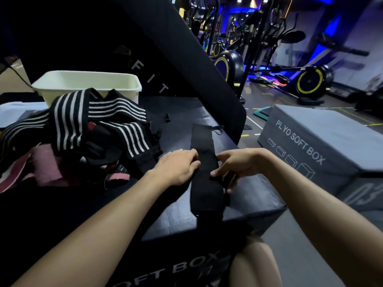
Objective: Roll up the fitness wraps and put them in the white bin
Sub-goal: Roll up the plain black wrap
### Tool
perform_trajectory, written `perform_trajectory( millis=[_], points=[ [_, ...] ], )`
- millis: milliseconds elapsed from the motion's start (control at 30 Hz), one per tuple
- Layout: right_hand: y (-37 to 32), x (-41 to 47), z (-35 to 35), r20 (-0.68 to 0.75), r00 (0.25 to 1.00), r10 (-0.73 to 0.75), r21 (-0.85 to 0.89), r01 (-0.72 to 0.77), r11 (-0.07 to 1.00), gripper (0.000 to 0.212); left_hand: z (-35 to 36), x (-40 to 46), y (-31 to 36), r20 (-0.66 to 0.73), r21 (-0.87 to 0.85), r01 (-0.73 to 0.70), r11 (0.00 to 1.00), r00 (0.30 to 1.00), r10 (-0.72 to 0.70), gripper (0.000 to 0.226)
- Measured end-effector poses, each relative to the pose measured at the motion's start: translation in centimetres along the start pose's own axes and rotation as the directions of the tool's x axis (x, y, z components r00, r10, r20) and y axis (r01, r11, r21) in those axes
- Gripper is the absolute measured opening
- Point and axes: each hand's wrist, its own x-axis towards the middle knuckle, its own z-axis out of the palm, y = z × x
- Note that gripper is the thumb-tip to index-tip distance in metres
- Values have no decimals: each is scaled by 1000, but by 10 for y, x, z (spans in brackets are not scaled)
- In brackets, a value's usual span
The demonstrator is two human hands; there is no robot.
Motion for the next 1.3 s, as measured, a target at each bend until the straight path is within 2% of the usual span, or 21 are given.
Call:
perform_trajectory(
  millis=[100, 167, 267, 333, 367, 433, 500, 567, 700, 867, 933, 1033, 1167, 1300],
  points=[
    [6, 2, 7, -44, 999, -8, -36, 6, 999, 45, -2, -5, -5, 43, -55, -46, 997, 998, 49, 44],
    [7, 3, 8, -109, 994, 7, -123, -20, 992, 40, -2, -10, -7, 82, -11, -104, 995, 991, 105, 52],
    [5, 9, 3, -229, 973, -9, -262, -53, 964, 36, 0, -18, -7, 100, 15, -100, 995, 990, 98, 54],
    [7, 21, -5, -368, 927, -76, -271, -28, 962, 34, -1, -22, -7, 96, -4, -96, 995, 991, 96, 55],
    [9, 27, -8, -444, 887, -128, -273, 3, 962, 40, -2, -22, -7, 96, -19, -102, 995, 990, 103, 56],
    [10, 39, -14, -517, 816, -259, -405, 32, 914, 65, -3, -24, -7, 92, -52, -125, 991, 987, 130, 58],
    [9, 52, -13, -491, 801, -342, -541, 27, 841, 70, -1, -24, -8, 74, -62, -142, 988, 986, 147, 59],
    [8, 69, -13, -458, 807, -373, -591, 37, 806, 63, 2, -23, -11, 67, -39, -121, 992, 990, 124, 64],
    [-2, 96, -11, -462, 800, -382, -675, -38, 737, 47, 7, -10, -19, 91, 81, -25, 996, 996, 17, 68],
    [-19, 117, -21, -453, 831, -323, -718, -126, 684, 49, 5, 12, -26, 128, 152, -23, 988, 992, 4, 63],
    [-20, 117, -23, -447, 810, -379, -739, -95, 667, 45, 7, 14, -26, 104, 108, -100, 989, 991, 89, 53],
    [-22, 104, -19, -445, 703, -555, -802, -37, 595, 23, 10, 8, -25, -13, -78, -198, 977, 980, 198, 32],
    [-32, 79, -5, -377, 734, -564, -834, -4, 552, 18, 3, -14, -27, -92, -129, -260, 957, 964, 249, 21],
    [-57, 58, 19, -336, 687, -645, -784, 175, 596, 17, -17, -49, -39, -141, -77, -273, 959, 955, 260, 19]
  ],
)
